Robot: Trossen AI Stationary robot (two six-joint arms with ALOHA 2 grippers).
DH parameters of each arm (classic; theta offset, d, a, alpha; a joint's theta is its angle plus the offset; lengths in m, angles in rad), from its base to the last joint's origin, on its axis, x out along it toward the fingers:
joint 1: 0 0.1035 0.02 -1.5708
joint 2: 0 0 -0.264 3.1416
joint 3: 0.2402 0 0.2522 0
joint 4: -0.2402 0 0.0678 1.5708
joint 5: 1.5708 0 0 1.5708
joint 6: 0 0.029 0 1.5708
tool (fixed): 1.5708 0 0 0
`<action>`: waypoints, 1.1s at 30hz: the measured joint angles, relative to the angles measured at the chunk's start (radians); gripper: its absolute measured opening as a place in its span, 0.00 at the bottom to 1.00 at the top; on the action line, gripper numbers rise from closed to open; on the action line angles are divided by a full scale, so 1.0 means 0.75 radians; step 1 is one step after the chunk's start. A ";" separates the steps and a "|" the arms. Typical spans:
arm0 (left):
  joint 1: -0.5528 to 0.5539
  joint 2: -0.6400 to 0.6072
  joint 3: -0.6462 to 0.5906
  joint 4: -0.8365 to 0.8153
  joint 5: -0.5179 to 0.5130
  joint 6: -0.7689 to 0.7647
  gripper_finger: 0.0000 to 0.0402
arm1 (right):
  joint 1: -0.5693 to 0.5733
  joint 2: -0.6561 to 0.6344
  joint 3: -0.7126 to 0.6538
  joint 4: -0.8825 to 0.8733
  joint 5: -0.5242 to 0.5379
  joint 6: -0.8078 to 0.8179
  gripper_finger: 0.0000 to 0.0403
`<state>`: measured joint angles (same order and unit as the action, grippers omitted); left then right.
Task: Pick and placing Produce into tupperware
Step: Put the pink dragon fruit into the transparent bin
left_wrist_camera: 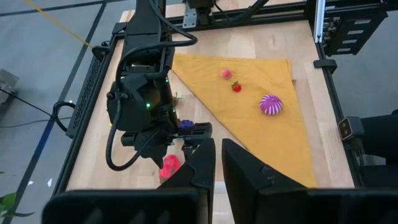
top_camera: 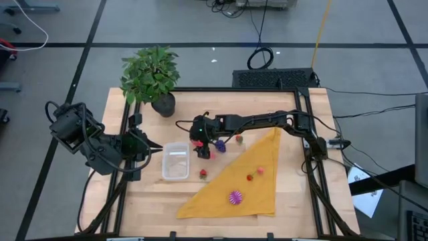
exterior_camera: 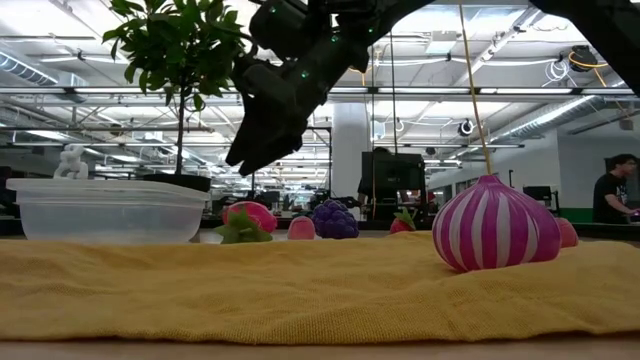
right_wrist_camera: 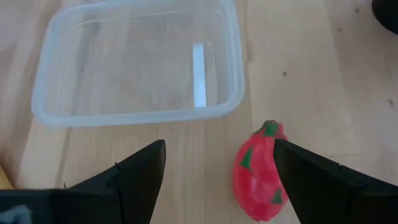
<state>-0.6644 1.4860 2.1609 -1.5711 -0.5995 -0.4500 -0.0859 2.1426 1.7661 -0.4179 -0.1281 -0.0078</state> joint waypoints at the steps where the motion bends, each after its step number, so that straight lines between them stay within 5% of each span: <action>1: 0.000 0.000 0.000 0.000 0.000 0.000 0.09 | -0.004 0.000 -0.002 0.006 0.000 0.000 0.72; 33: 0.000 0.000 0.000 0.001 0.007 0.004 0.09 | -0.035 0.087 -0.012 -0.047 0.002 0.059 0.72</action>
<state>-0.6645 1.4860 2.1609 -1.5707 -0.5943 -0.4473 -0.1123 2.2076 1.7571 -0.4530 -0.1268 0.0363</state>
